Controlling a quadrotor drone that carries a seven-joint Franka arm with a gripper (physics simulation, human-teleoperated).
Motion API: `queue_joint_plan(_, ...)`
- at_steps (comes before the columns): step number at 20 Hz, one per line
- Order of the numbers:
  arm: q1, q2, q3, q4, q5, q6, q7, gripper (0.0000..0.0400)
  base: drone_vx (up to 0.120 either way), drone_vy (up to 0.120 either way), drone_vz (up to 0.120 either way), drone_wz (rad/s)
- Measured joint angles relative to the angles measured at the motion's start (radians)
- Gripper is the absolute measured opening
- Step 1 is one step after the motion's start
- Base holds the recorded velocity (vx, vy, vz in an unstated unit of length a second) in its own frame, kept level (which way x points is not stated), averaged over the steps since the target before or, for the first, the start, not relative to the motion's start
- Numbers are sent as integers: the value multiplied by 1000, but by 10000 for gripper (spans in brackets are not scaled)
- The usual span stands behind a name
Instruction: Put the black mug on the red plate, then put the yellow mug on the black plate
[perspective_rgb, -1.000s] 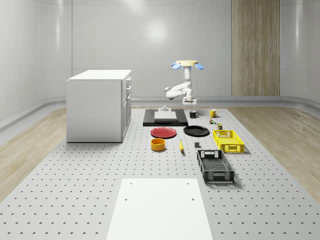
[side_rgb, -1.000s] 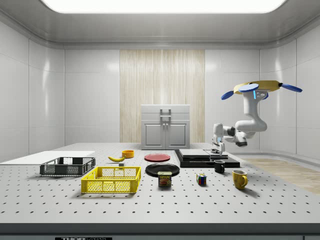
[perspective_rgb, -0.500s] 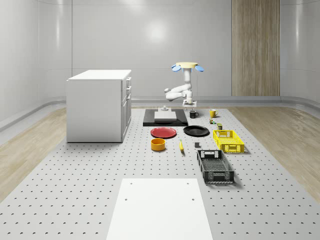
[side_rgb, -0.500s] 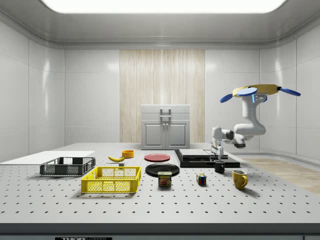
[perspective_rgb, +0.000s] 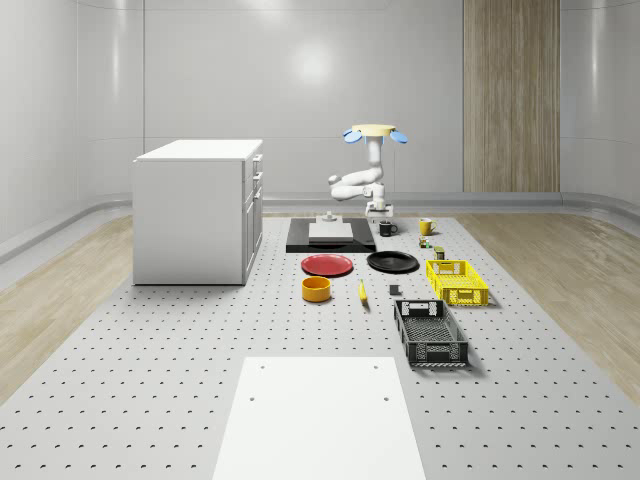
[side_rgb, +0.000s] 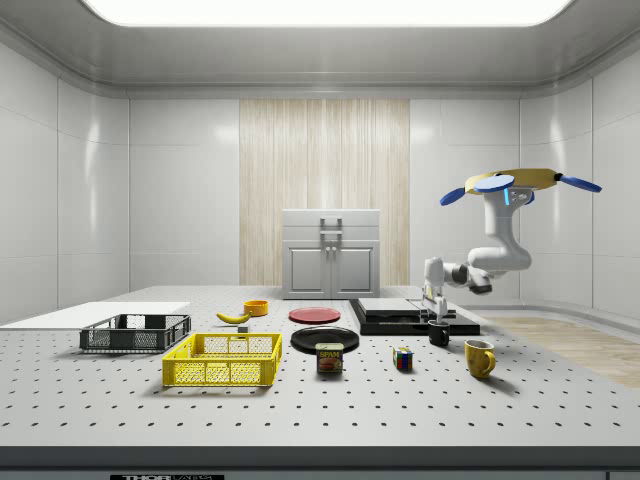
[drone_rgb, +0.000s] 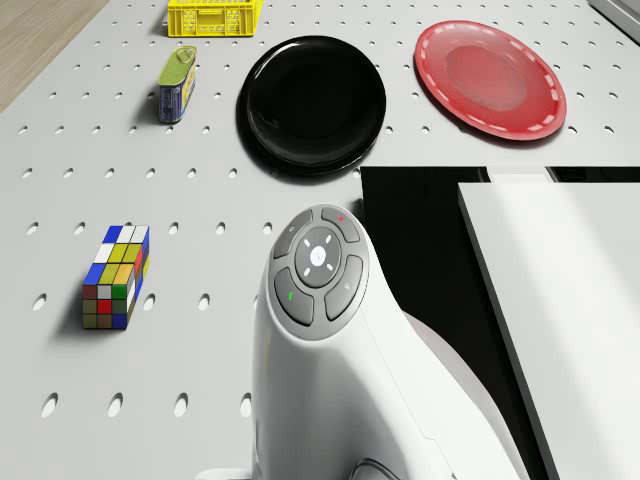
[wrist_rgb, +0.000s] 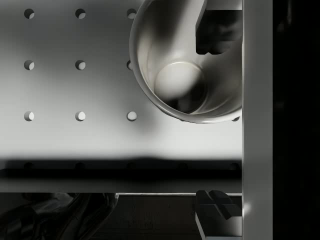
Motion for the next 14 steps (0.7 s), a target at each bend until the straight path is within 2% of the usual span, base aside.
queue_joint_plan(14,-13,-46,-7,-6,6,44,21,400,0,0,0,0)
